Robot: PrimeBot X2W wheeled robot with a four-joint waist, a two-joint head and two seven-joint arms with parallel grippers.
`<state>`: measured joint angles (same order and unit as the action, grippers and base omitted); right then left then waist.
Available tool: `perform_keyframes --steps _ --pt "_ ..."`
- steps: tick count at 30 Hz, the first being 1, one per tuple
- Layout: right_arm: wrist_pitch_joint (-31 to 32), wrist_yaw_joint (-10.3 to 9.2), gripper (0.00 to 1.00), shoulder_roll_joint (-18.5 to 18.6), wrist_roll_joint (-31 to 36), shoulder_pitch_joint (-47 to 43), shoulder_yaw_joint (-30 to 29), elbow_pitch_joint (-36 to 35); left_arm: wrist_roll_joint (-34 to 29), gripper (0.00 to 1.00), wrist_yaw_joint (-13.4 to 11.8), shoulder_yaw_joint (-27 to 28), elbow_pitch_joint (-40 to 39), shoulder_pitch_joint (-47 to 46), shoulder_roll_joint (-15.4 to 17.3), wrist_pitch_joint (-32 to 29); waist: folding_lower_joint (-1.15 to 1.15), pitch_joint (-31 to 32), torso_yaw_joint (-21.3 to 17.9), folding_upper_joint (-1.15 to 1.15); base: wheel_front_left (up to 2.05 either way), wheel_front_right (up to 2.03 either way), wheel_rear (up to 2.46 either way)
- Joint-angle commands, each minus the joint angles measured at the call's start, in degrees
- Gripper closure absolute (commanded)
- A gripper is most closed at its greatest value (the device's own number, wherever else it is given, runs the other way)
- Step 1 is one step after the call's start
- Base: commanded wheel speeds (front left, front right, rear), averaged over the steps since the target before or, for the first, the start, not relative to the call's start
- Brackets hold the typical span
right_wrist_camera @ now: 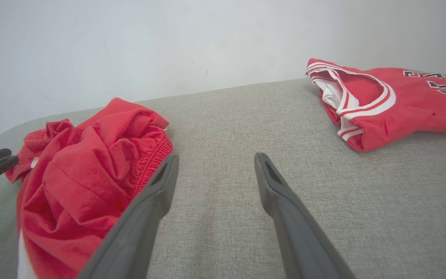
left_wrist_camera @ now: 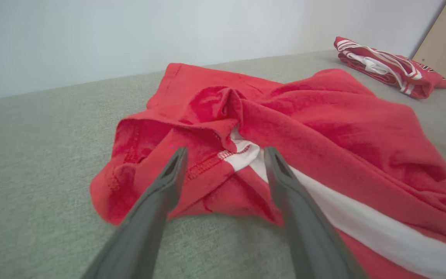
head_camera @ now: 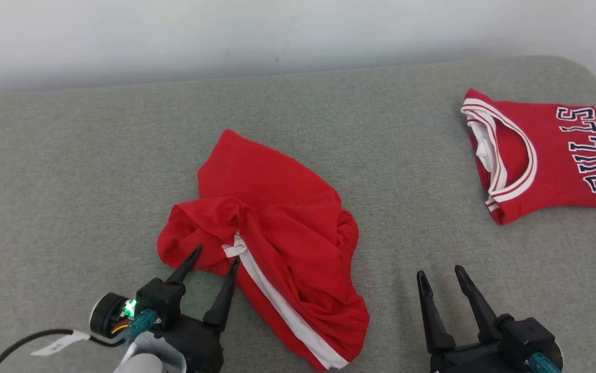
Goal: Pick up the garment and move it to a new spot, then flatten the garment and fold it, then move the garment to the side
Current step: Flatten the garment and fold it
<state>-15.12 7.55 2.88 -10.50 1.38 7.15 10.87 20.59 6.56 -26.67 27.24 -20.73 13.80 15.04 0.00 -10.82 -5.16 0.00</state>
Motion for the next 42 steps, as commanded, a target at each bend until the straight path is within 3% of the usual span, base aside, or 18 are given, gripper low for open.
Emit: perform_keyframes --steps 1,13,16,21,27,36,42 --pt "0.04 -0.12 0.0 -0.01 -0.25 0.88 0.1 0.1 -0.02 0.0 0.26 -0.03 0.92 -0.96 -0.36 0.21 0.0 -0.42 -1.11 0.0 0.0 0.0 0.0" --pt "0.04 -0.12 0.0 -0.02 -0.48 0.24 -0.17 0.24 1.34 0.0 0.74 0.87 6.38 -3.88 -0.82 0.22 0.0 -0.76 -4.81 0.0 0.0 0.0 0.0" --pt "0.04 -0.12 0.0 -0.01 -0.34 -0.03 -0.31 0.39 1.71 1.0 0.83 1.98 7.54 -4.25 -0.75 0.22 0.0 -0.44 -4.89 0.0 0.0 0.0 0.0" --pt "0.04 -0.12 0.0 -0.01 0.1 -0.87 -1.03 0.28 2.01 1.0 0.97 2.65 7.07 -3.51 -1.49 0.22 0.0 0.84 -3.42 0.0 0.0 0.0 0.0" --pt "0.04 -0.12 0.0 -0.02 0.18 -2.77 -1.59 0.67 2.6 1.0 0.9 2.25 2.07 -0.48 -1.6 0.22 0.0 3.18 1.53 0.0 0.0 0.0 0.0" --pt "0.03 -0.12 0.0 0.0 -0.38 -3.63 -1.13 0.71 4.83 1.0 0.63 1.49 -7.52 7.6 4.03 -2.8 0.0 4.9 8.37 0.0 0.0 0.0 0.0" --pt "0.03 -0.12 0.0 0.0 -0.47 -3.14 -1.02 1.35 7.45 1.0 -0.13 3.09 -10.0 13.92 8.4 -6.7 0.0 4.88 9.3 0.0 0.0 0.0 0.0"
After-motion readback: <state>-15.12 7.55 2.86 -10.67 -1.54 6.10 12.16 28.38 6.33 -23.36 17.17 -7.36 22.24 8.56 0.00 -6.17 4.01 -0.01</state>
